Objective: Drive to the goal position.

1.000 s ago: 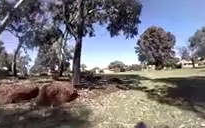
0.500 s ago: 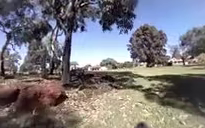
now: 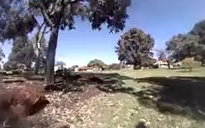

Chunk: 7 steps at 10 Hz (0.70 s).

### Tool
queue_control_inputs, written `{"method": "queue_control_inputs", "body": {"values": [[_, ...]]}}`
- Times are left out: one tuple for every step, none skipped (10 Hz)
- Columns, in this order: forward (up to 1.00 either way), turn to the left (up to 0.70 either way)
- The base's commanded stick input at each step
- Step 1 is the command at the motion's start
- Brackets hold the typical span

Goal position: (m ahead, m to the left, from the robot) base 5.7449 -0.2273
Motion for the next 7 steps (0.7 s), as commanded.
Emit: {"method": "queue_control_inputs", "body": {"values": [[0.7, -0.27], [0.7, -0.27], [0.7, -0.27], [0.7, -0.27], [0.7, -0.27], [0.7, -0.27], [0.7, -0.27]]}}
